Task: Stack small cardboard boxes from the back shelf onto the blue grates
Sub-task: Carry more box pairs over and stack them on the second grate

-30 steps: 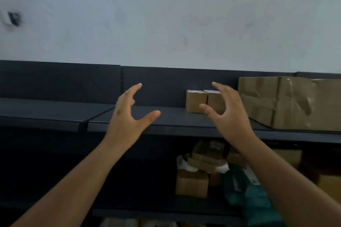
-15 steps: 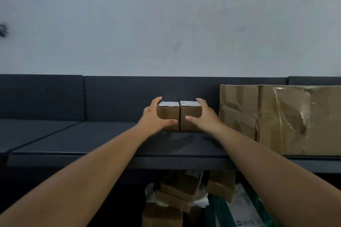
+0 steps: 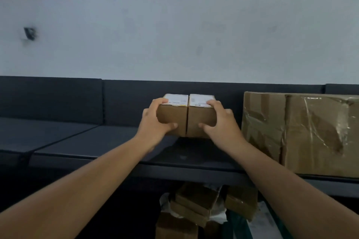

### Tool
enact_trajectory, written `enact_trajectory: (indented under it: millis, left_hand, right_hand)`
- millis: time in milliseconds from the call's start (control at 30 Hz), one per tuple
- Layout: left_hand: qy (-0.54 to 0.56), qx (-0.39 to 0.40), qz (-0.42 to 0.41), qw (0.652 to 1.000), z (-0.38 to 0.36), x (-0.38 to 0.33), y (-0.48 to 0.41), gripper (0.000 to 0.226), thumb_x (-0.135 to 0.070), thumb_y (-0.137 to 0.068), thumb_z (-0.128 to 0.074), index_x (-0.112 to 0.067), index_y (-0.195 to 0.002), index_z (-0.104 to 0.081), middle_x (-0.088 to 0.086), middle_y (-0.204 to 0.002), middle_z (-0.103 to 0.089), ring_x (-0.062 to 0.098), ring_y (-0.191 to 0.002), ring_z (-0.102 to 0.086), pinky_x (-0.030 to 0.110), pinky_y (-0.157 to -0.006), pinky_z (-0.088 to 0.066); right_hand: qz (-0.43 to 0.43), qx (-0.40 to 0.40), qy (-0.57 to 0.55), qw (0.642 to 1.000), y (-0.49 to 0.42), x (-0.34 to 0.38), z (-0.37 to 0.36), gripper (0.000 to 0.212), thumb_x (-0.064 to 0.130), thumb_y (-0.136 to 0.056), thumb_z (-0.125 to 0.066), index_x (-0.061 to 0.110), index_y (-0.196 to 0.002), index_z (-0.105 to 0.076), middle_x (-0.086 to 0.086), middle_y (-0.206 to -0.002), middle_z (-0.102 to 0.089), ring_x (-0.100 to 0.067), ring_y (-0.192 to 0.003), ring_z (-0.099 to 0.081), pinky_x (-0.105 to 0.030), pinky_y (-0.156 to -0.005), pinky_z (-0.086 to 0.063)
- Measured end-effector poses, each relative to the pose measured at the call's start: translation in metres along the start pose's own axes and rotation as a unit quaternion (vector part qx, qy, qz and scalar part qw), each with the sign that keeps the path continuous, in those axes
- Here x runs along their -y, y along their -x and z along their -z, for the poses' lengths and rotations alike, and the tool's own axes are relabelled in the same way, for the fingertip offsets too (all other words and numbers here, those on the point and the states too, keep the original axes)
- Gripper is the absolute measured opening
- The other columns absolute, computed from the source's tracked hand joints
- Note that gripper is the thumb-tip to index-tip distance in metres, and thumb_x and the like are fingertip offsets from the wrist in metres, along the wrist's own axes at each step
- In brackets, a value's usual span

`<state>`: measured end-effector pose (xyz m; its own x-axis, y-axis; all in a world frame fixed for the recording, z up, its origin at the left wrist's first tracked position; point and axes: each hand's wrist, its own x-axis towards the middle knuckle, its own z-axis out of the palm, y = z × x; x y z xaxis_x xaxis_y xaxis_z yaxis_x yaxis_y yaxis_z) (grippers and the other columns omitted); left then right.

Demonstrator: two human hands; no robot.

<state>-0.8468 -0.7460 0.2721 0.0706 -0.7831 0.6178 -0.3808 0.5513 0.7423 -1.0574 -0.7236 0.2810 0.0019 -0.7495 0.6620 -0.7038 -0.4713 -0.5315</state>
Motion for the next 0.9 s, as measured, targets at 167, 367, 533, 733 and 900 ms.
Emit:
enact_trajectory:
  millis: [167,367,533,733,900]
  left_hand:
    - [-0.044,-0.074,-0.028,0.996,0.076,-0.017,0.063,0.074,-0.023,-0.071,-0.086,-0.057,-0.121,-0.044,-0.004,-0.136,-0.043,0.022,-0.119,-0.052,0.046,-0.095,-0.053]
    - [-0.177,-0.193,-0.032,0.964,0.182,-0.016,0.171,0.073,-0.025,-0.073,-0.084,-0.053,-0.126,-0.043,-0.008,-0.135,-0.039,0.019,-0.119,-0.052,0.042,-0.095,-0.054]
    - [-0.241,-0.28,0.008,0.929,0.273,0.004,0.241,0.073,-0.022,-0.072,-0.084,-0.05,-0.127,-0.045,-0.012,-0.132,-0.04,0.013,-0.118,-0.052,0.042,-0.096,-0.052]
    - [-0.284,-0.359,0.032,0.888,0.388,0.036,0.312,0.073,-0.018,-0.073,-0.084,-0.05,-0.127,-0.045,-0.019,-0.131,-0.043,0.013,-0.122,-0.052,0.042,-0.095,-0.053]
    - [-0.317,-0.414,0.054,0.852,0.5,0.069,0.36,0.071,-0.016,-0.074,-0.084,-0.041,-0.13,-0.048,-0.012,-0.134,-0.047,0.018,-0.123,-0.053,0.046,-0.095,-0.053]
  right_hand:
    - [0.085,-0.015,-0.093,0.992,0.043,0.059,-0.016,0.063,0.025,-0.084,-0.072,0.043,-0.132,-0.035,0.002,-0.124,-0.033,-0.008,-0.1,-0.043,-0.001,-0.066,-0.032]
    - [0.151,0.035,-0.226,0.962,0.107,0.14,-0.094,0.068,0.018,-0.081,-0.075,0.042,-0.132,-0.037,0.004,-0.134,-0.033,0.001,-0.112,-0.038,0.004,-0.078,-0.035]
    - [0.177,0.108,-0.325,0.923,0.153,0.213,-0.173,0.068,0.014,-0.078,-0.078,0.042,-0.128,-0.041,0.005,-0.128,-0.037,0.008,-0.112,-0.041,0.003,-0.088,-0.034]
    - [0.214,0.168,-0.401,0.875,0.198,0.313,-0.27,0.072,0.012,-0.076,-0.079,0.05,-0.122,-0.039,0.006,-0.129,-0.036,0.017,-0.113,-0.036,-0.001,-0.089,-0.036]
    - [0.218,0.208,-0.437,0.847,0.224,0.398,-0.354,0.073,0.013,-0.076,-0.079,0.053,-0.122,-0.04,0.012,-0.131,-0.034,0.007,-0.119,-0.04,-0.017,-0.098,-0.044]
